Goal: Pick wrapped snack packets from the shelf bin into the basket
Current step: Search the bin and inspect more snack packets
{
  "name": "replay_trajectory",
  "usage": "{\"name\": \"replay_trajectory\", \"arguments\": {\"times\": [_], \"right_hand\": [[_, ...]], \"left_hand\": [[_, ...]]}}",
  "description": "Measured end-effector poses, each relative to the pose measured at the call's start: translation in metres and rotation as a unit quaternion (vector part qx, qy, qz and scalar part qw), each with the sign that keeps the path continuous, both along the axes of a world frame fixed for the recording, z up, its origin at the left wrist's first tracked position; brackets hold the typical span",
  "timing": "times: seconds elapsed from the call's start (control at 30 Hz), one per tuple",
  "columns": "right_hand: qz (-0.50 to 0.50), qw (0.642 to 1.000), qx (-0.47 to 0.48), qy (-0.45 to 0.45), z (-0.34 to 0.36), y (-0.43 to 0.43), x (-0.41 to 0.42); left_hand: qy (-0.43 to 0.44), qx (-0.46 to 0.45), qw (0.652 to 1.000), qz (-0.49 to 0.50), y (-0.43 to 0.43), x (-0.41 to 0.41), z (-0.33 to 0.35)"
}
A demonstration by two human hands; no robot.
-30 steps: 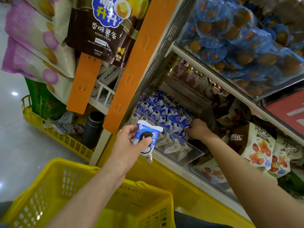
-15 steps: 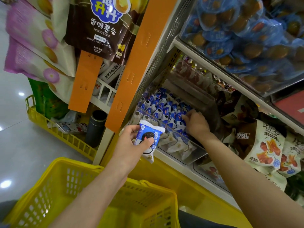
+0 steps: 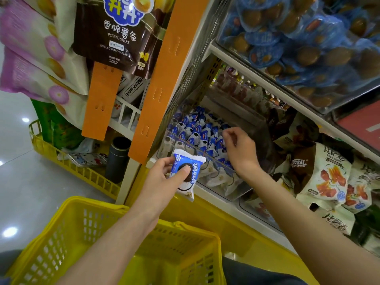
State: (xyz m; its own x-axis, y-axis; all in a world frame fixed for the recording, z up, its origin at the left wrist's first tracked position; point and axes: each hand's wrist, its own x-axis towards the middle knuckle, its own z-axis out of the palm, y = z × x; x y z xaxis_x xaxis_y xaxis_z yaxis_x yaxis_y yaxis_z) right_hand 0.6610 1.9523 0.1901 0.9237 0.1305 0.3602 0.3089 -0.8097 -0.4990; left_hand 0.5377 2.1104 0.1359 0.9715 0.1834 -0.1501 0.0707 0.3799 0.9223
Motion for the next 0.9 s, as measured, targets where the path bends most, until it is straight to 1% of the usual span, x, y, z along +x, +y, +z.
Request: {"name": "replay_trajectory", "arguments": {"times": [0.07, 0.17, 0.23, 0.3, 0.37, 0.43, 0.5, 0.63, 0.73, 0.8, 0.83, 0.9], "right_hand": [[0.064, 0.997, 0.041, 0.013, 0.003, 0.011, -0.032], [0.135, 0.983, 0.043, 0.113, 0.004, 0.025, -0.074], [0.141, 0.975, 0.051, 0.165, 0.004, 0.028, -0.087], [0.117, 0.965, 0.095, 0.213, 0.007, 0.028, -0.09], [0.104, 0.939, 0.158, 0.286, 0.009, 0.024, -0.091], [0.116, 0.92, 0.179, 0.33, 0.008, 0.022, -0.094], [0.129, 0.927, 0.169, 0.308, 0.002, 0.022, -0.099], [0.147, 0.971, 0.099, 0.163, -0.011, 0.022, -0.108], [0.159, 0.979, 0.074, 0.1, -0.021, 0.021, -0.112], [0.153, 0.979, 0.082, 0.102, -0.027, 0.019, -0.111], [0.138, 0.978, 0.105, 0.114, -0.029, 0.017, -0.109], [0.088, 0.965, 0.195, 0.153, -0.034, 0.012, -0.104]], "left_hand": [[0.008, -0.027, 1.0, -0.008, -0.002, -0.001, 0.0], [-0.001, -0.045, 0.999, -0.02, -0.005, -0.003, 0.0], [-0.015, -0.035, 0.999, -0.035, -0.005, -0.005, 0.0], [-0.03, -0.015, 0.998, -0.05, -0.003, -0.008, -0.001], [-0.048, 0.015, 0.997, -0.059, -0.001, -0.012, -0.001], [-0.061, 0.05, 0.995, -0.06, -0.002, -0.015, -0.001], [-0.055, 0.079, 0.994, -0.05, -0.004, -0.016, -0.003], [-0.036, 0.1, 0.994, -0.037, -0.006, -0.018, -0.008], [-0.01, 0.094, 0.995, -0.036, -0.007, -0.019, -0.011], [0.012, 0.073, 0.996, -0.054, -0.008, -0.018, -0.012], [0.024, 0.072, 0.995, -0.07, -0.009, -0.018, -0.012], [0.044, 0.102, 0.99, -0.092, -0.01, -0.017, -0.014]]}}
